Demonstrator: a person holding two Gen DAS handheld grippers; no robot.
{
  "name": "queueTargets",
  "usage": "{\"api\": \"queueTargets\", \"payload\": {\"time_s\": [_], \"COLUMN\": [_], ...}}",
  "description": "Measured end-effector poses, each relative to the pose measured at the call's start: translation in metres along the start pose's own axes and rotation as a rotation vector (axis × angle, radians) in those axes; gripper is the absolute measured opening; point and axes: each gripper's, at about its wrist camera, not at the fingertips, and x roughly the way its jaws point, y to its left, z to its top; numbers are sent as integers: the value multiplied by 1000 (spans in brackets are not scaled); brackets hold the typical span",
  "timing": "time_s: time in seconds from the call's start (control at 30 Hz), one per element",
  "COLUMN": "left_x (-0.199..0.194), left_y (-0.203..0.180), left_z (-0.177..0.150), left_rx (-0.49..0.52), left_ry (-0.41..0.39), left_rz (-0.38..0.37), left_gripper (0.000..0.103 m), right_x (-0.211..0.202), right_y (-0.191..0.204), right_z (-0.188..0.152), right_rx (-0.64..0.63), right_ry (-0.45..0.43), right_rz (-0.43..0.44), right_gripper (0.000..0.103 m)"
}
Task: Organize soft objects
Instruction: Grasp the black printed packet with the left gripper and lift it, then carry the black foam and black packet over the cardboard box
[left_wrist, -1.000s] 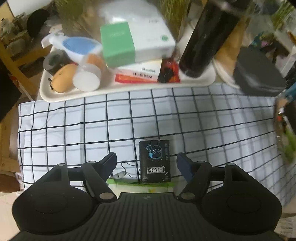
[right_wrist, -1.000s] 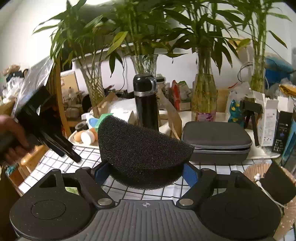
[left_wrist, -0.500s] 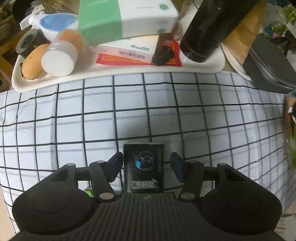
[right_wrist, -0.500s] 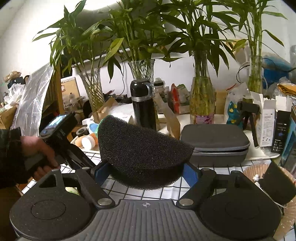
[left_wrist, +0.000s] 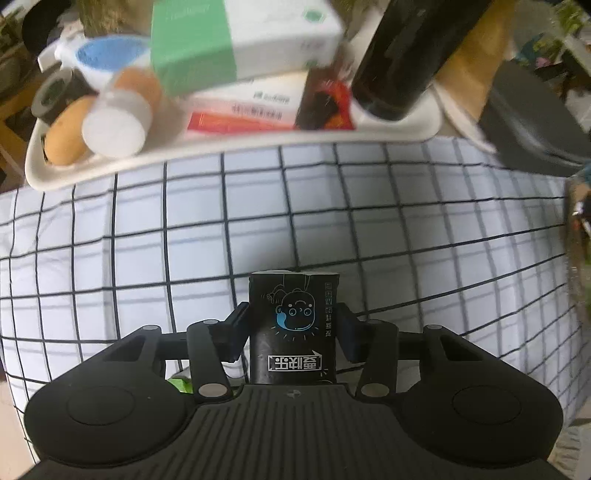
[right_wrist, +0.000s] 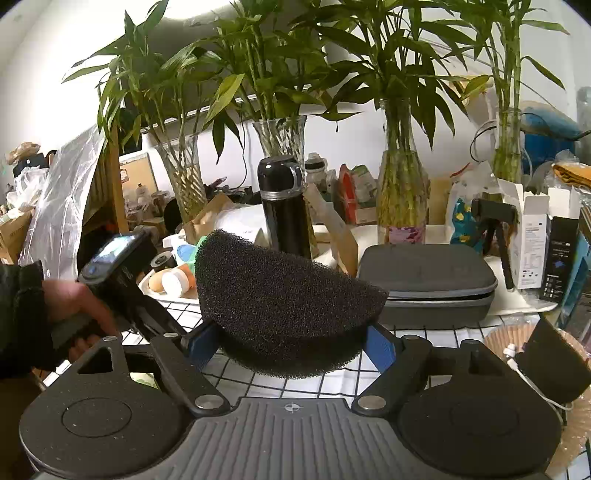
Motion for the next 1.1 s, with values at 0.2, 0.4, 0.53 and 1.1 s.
{"api": "queueTargets", "payload": {"time_s": [0.2,0.4,0.53,1.1], "left_x": [-40,-90,-123,-226], "left_y": [-6,-5,-9,-8], "left_z": [-8,-22,-35,-130], "left_rx": [49,73,106,292], "left_ry": [-116,-264,-352,-544], "left_rz": [-47,-108,-145,-170], "left_gripper": [47,47,47,47], "right_x": [-4,-13,-24,-78], "right_y": [4,16,25,91], "right_z": [1,-1,0,-3], "right_rx": [-20,-73,-94,-254], "right_ry": [3,2,-5,120], "right_rz": [-9,-37,-26,122], "right_gripper": [83,83,83,83]}}
